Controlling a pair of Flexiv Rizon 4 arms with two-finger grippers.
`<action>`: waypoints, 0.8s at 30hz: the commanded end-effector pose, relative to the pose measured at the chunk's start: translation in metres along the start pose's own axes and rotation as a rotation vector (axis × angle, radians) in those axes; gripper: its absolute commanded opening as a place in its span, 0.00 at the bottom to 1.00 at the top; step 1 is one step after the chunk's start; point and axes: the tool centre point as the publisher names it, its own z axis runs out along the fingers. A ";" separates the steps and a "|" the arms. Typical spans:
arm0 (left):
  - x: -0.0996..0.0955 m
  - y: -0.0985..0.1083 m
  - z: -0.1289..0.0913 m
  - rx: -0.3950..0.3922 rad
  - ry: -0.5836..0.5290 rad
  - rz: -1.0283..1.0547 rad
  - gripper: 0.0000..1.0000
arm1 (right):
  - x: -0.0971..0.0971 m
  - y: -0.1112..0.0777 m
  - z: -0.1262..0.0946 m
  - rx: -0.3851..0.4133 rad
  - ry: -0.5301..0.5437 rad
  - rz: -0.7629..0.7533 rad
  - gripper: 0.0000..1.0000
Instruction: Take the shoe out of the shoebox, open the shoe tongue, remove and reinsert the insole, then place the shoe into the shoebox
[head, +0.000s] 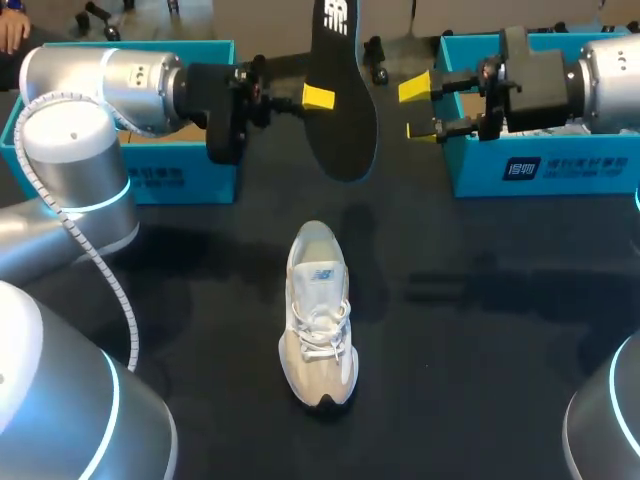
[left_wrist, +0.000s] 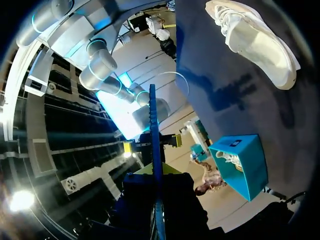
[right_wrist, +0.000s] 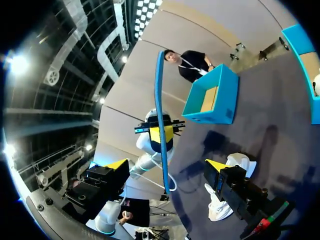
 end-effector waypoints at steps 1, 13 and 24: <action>0.002 -0.001 0.009 -0.003 0.002 -0.007 0.00 | 0.000 0.009 0.010 0.016 -0.008 0.001 1.00; 0.004 -0.001 0.025 -0.008 -0.001 -0.034 0.00 | 0.003 0.012 0.016 0.026 -0.013 -0.008 0.76; 0.005 0.000 0.036 -0.018 -0.010 -0.042 0.00 | 0.001 0.007 0.025 0.036 0.005 0.001 0.48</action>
